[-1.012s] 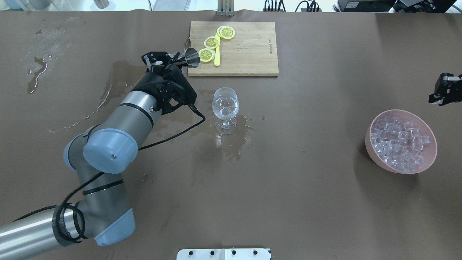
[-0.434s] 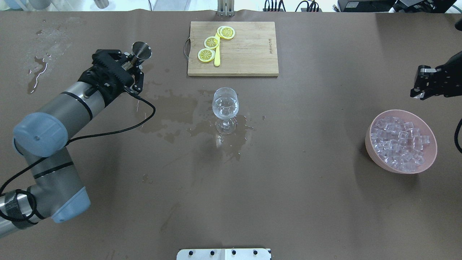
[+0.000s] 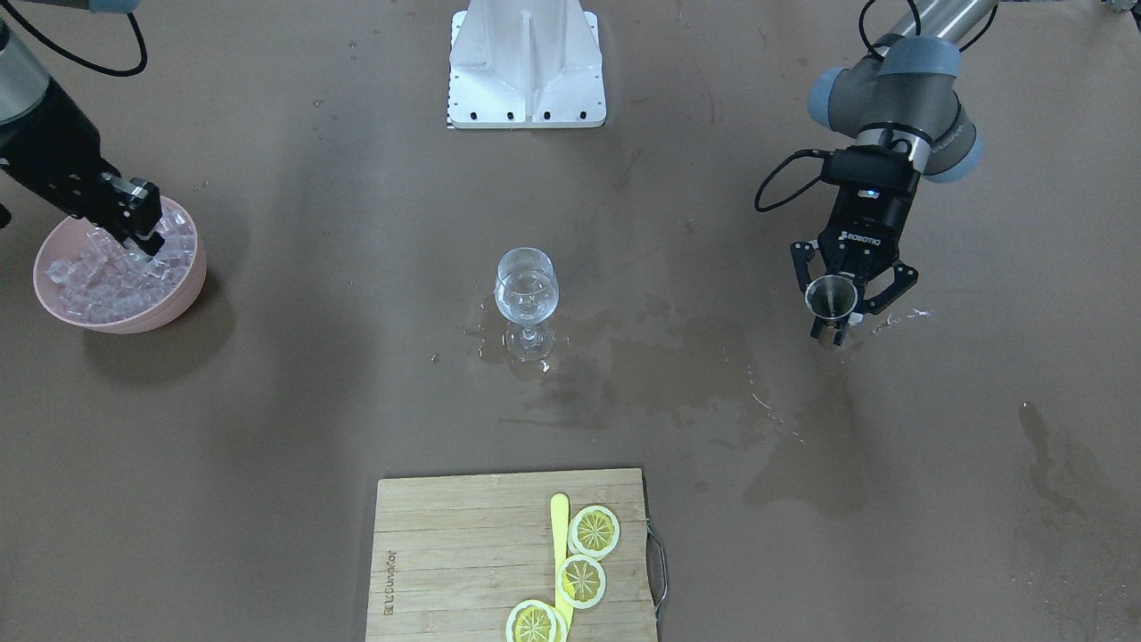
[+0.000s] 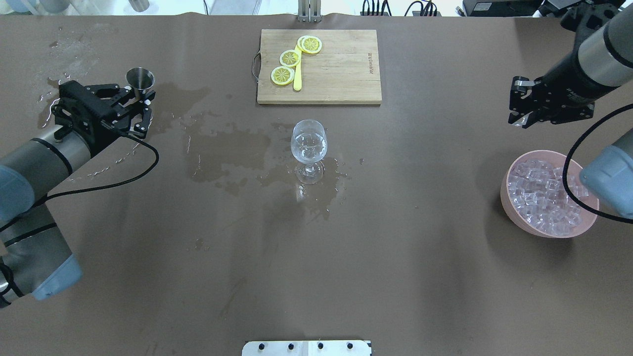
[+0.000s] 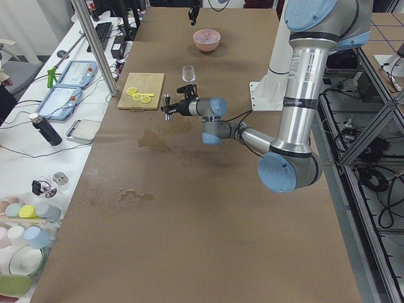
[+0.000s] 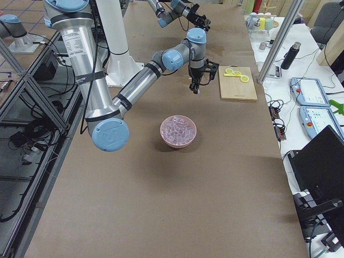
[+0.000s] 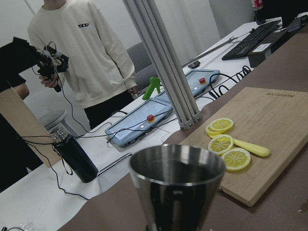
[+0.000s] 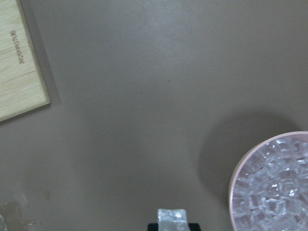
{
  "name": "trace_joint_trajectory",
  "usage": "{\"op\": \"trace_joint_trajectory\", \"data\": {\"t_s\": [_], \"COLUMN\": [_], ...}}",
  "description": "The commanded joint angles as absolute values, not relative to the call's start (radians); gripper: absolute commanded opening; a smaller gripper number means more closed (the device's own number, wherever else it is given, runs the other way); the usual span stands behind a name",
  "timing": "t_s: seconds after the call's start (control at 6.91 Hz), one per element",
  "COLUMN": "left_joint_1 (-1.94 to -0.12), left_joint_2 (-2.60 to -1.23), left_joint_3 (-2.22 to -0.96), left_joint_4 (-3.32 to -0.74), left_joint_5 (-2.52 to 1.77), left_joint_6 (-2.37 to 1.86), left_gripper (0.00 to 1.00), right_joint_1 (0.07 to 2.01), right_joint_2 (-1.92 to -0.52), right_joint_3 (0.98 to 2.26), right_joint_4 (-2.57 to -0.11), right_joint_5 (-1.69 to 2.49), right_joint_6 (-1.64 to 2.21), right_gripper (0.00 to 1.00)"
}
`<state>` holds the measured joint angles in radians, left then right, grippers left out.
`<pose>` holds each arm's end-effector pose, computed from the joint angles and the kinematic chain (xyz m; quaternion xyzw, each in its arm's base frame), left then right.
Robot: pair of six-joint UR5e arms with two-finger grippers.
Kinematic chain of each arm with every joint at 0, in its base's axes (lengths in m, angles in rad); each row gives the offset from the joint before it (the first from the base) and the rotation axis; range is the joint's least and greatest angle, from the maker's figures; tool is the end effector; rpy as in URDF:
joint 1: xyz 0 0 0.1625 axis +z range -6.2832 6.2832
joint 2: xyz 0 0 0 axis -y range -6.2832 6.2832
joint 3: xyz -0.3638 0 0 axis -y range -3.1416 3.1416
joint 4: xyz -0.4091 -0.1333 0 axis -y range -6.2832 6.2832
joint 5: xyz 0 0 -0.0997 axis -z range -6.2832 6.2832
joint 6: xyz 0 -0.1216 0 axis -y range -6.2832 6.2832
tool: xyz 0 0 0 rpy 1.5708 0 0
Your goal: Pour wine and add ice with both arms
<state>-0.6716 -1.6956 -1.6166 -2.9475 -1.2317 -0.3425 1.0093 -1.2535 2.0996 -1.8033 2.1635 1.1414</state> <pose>0.3345 -0.4878 0.3570 0.6304 0.3025 0.0804 0.7104 -0.2238 -0.4786 0.2269 -0.0191 -0.4007 0.1762 0.8989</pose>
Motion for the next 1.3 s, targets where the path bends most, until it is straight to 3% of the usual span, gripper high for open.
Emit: {"op": "trace_joint_trajectory", "data": {"t_s": [0.0, 0.43, 0.87, 1.16], "left_joint_1": [-0.771, -0.841, -0.879, -0.891], "left_joint_2": [-1.654, -1.608, -1.602, -1.58], "left_joint_3": [-1.56, -1.546, -1.315, -1.309], "left_joint_4": [-3.033, -3.052, -3.351, -3.393], "left_joint_5": [-1.381, -1.457, -1.434, -1.376], "left_joint_6": [-0.462, -0.653, -0.699, -0.768], "left_gripper": [0.0, 0.0, 0.0, 0.0], "right_joint_1": [0.954, 0.896, 0.822, 0.747], "right_joint_2": [-1.14, -1.046, -0.962, -0.899], "right_joint_3": [2.089, 2.088, 2.088, 2.08], "right_joint_4": [-1.863, -1.901, -1.899, -1.898], "right_joint_5": [2.154, 2.12, 2.066, 2.002], "right_joint_6": [1.224, 1.224, 1.188, 1.149], "right_gripper": [0.08, 0.07, 0.07, 0.07]}}
